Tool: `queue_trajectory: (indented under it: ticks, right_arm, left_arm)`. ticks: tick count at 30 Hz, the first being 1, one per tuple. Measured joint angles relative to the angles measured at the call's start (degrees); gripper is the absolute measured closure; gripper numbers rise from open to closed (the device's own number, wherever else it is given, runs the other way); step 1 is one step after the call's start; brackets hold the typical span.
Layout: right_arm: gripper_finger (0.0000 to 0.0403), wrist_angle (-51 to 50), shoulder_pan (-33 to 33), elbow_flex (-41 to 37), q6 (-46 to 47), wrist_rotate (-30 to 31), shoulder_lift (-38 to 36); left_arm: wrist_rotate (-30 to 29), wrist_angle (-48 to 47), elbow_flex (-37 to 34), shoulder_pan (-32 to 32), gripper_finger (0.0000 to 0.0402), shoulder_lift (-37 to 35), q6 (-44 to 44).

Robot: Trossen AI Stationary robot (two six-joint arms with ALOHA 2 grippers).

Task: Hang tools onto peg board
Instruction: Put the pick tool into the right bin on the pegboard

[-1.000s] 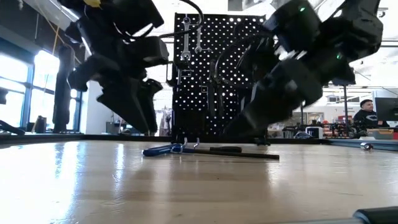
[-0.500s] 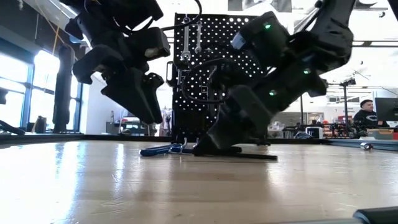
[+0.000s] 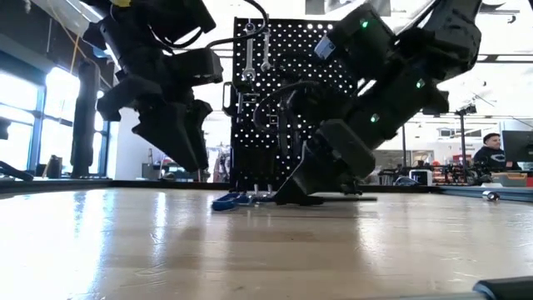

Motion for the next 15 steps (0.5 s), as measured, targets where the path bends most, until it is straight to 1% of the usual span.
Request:
queue_trajectory:
  ticks: [2,6,12,15]
  right_arm:
    - [0.0401,-2.43,0.19,-0.01,-0.95,1.41,-2.28]
    - [0.0401,-3.69,0.28,0.05,-2.49,1.9,-5.95]
    - [0.0402,-4.59,0.36,0.12,-4.66,2.95,-9.35]
    - [0.0402,-6.94,0.39,0.12,-4.73,4.79,-10.93]
  left_arm:
    - [0.0,0.46,0.01,-0.01,0.0245,-0.52,0.03]
    - [0.76,2.44,0.0,0.02,0.0245,-1.58,0.07]
    - [4.77,6.93,0.02,0.17,0.0245,-2.22,-0.41]
    - [4.31,7.65,0.02,0.32,0.0245,-2.38,-0.92]
